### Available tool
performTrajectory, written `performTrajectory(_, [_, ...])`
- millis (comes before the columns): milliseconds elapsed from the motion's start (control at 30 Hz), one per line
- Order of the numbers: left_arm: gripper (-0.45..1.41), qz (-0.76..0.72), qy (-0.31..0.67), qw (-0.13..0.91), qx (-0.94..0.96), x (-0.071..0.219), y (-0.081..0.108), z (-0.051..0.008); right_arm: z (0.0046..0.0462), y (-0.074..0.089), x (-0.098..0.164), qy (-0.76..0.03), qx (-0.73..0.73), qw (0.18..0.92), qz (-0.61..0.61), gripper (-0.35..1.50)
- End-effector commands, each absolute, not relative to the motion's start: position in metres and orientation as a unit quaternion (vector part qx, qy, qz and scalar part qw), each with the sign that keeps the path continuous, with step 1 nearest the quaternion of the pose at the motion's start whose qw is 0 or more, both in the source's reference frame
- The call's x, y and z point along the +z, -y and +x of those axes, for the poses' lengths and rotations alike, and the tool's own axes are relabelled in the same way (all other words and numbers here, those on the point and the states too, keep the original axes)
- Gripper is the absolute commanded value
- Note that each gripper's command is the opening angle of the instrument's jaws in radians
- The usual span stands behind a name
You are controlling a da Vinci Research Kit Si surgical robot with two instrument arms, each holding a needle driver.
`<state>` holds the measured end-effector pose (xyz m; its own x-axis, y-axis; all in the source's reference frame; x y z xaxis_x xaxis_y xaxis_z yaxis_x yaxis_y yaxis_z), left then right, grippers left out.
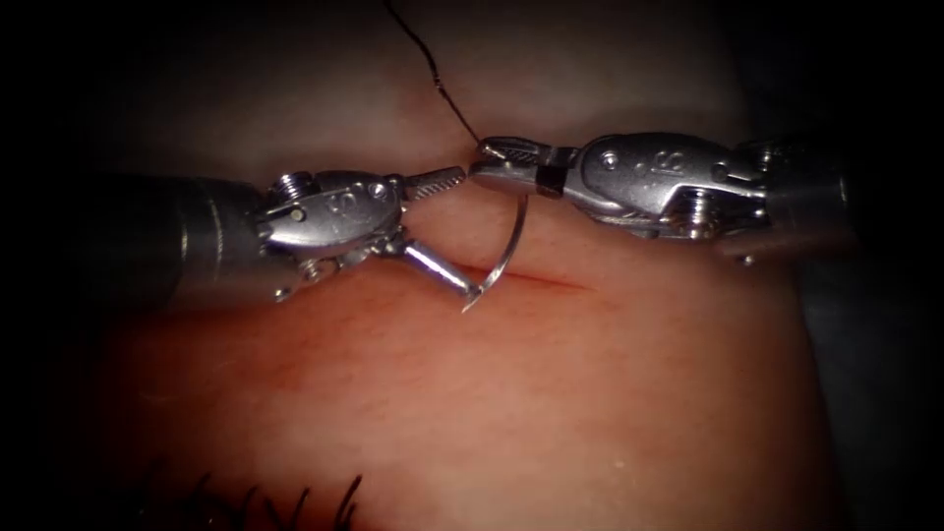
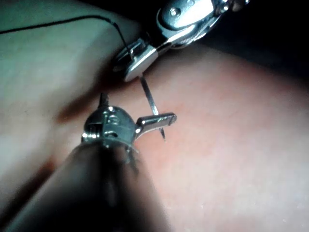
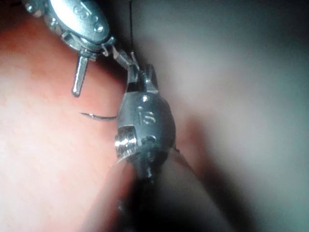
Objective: Wound Closure
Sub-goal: Adjust the right needle grip by passing it back to the left.
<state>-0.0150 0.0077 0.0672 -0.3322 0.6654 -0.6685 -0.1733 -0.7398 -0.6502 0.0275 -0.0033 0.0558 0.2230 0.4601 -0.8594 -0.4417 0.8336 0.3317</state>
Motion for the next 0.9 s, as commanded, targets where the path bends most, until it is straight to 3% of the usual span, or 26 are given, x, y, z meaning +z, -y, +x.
performTrajectory(33, [0.91,-0.516,0.245,0.265,0.777,0.0677,-0.0078,-0.0157,0.0282,0.0032,0.0560,-0.562,0.280,0.779,0.001,-0.35])
performTrajectory(367, [0.84,-0.544,0.318,0.255,0.733,0.0673,-0.0076,-0.0162,0.0285,0.0028,0.0548,-0.595,0.241,0.765,-0.038,-0.35])
performTrajectory(900, [0.78,-0.549,0.332,0.251,0.725,0.0692,-0.0083,-0.0165,0.0296,0.0032,0.0538,-0.625,0.212,0.749,-0.052,-0.35])
